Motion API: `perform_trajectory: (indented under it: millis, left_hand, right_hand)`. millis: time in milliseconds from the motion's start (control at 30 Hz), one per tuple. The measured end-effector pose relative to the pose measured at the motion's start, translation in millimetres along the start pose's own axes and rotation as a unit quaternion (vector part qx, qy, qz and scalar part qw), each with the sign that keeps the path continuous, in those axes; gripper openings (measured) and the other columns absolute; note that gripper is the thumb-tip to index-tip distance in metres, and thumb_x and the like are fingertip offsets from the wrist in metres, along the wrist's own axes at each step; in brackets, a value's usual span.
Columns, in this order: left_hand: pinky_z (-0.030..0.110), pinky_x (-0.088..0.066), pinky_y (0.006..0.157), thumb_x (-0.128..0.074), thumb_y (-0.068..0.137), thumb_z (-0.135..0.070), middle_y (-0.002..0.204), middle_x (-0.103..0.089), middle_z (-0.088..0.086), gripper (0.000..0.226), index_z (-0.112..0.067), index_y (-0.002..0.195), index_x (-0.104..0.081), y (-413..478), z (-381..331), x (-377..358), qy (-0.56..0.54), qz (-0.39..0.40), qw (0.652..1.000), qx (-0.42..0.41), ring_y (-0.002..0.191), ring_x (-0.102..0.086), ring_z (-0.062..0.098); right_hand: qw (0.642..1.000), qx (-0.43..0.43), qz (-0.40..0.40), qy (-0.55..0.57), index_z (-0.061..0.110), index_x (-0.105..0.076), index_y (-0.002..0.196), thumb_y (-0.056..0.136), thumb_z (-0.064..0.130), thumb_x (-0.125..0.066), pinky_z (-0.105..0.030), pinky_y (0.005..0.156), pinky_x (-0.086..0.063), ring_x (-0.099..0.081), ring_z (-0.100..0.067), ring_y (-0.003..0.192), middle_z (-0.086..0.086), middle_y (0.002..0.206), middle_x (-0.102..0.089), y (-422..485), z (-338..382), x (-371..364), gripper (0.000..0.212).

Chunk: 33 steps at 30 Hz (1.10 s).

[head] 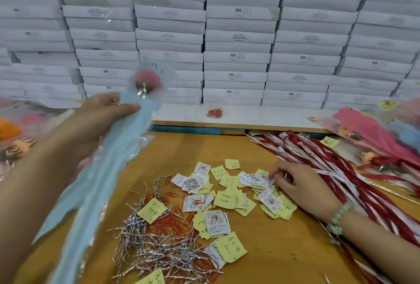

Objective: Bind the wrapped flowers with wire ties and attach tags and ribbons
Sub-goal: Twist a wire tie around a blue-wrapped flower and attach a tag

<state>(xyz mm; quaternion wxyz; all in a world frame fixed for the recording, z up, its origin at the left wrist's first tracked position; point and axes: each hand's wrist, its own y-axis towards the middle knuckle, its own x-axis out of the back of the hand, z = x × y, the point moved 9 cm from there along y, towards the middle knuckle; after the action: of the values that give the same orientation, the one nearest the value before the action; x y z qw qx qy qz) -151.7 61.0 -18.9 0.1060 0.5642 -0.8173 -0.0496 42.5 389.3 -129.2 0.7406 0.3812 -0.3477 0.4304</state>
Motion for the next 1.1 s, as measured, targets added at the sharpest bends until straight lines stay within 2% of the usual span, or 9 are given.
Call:
perform_trajectory:
  millis: [67,167,333,500,700,800,933,1033,1100]
  left_hand:
    - [0.021,-0.052,0.041,-0.058,0.091,-0.004,0.062,-0.072,0.005,0.013,-0.011,0.085,-0.066,-15,2,-36,-0.048,0.041,0.998,0.015,0.046,-0.066,0.014]
    - [0.026,-0.058,0.051,-0.06,0.084,-0.002,0.076,-0.075,0.013,0.013,-0.004,0.095,-0.065,-37,14,-90,-0.131,0.12,0.983,0.042,0.059,-0.071,0.019]
    - [0.03,-0.061,0.068,-0.074,0.069,-0.009,0.106,-0.074,0.01,0.055,-0.011,0.121,-0.058,-72,46,-152,-0.149,0.224,0.96,0.079,0.092,-0.073,0.027]
    - [0.018,-0.053,0.049,-0.079,0.063,-0.012,0.101,-0.076,0.0,0.066,-0.022,0.121,-0.051,-82,67,-163,-0.133,0.22,0.963,0.083,0.077,-0.075,0.019]
    - [0.02,-0.055,0.054,-0.08,0.067,-0.011,0.101,-0.076,-0.004,0.067,-0.025,0.123,-0.047,-84,83,-162,-0.127,0.193,0.969,0.082,0.083,-0.075,0.021]
    - [0.018,-0.053,0.049,-0.079,0.069,-0.007,0.101,-0.076,0.0,0.065,-0.023,0.124,-0.047,-82,88,-162,-0.146,0.186,0.968,0.086,0.08,-0.075,0.021]
    - [0.022,-0.056,0.054,-0.083,0.063,-0.016,0.105,-0.075,0.001,0.071,-0.026,0.124,-0.047,-76,89,-158,-0.166,0.177,0.967,0.079,0.086,-0.074,0.024]
    - [0.027,-0.058,0.062,-0.087,0.055,-0.024,0.107,-0.075,0.004,0.081,-0.027,0.125,-0.047,-70,86,-156,-0.18,0.162,0.969,0.058,0.091,-0.074,0.026]
    - [0.03,-0.059,0.064,-0.087,0.053,-0.024,0.107,-0.075,0.005,0.082,-0.025,0.125,-0.047,-68,84,-154,-0.189,0.146,0.97,0.045,0.091,-0.074,0.027]
  right_hand:
    - [1.0,0.001,0.002,0.002,0.037,-0.064,0.083,0.093,0.018,-0.056,-0.023,0.049,-0.037,-0.051,-0.004,0.054,0.013,0.068,-0.061,0,0,-1,0.023]
    - [1.0,0.002,0.004,0.005,0.037,-0.064,0.083,0.093,0.018,-0.056,-0.02,0.047,-0.034,-0.051,-0.004,0.053,0.012,0.068,-0.062,0,0,-1,0.024]
    - [1.0,0.005,0.003,0.006,0.037,-0.064,0.083,0.093,0.017,-0.055,-0.022,0.048,-0.036,-0.052,-0.006,0.054,0.01,0.067,-0.062,0,2,0,0.024]
    - [1.0,0.003,-0.005,0.013,0.037,-0.064,0.083,0.094,0.018,-0.055,-0.029,0.05,-0.042,-0.056,-0.011,0.057,0.01,0.07,-0.064,-1,1,2,0.024]
    - [0.998,0.01,-0.047,0.05,0.037,-0.06,0.084,0.095,0.021,-0.051,-0.042,0.054,-0.052,-0.06,-0.014,0.054,0.009,0.069,-0.067,-5,9,12,0.022]
    - [0.993,0.026,-0.04,0.112,0.029,-0.064,0.078,0.097,0.023,-0.051,-0.033,0.046,-0.05,-0.058,-0.013,0.05,0.005,0.065,-0.068,-8,27,20,0.023]
    - [0.941,-0.035,0.139,0.308,0.009,-0.072,0.084,0.098,0.035,-0.052,-0.017,0.038,-0.03,-0.046,-0.008,0.043,-0.009,0.073,-0.073,-15,56,2,0.035]
    - [0.902,-0.046,0.278,0.326,0.007,-0.07,0.096,0.091,0.05,-0.054,-0.014,0.038,-0.025,-0.052,-0.003,0.047,-0.002,0.082,-0.075,-37,85,-23,0.046]
    - [0.88,-0.045,0.311,0.356,0.001,-0.068,0.1,0.089,0.041,-0.062,-0.012,0.037,-0.028,-0.052,-0.002,0.044,0.002,0.069,-0.07,-48,97,-35,0.042]
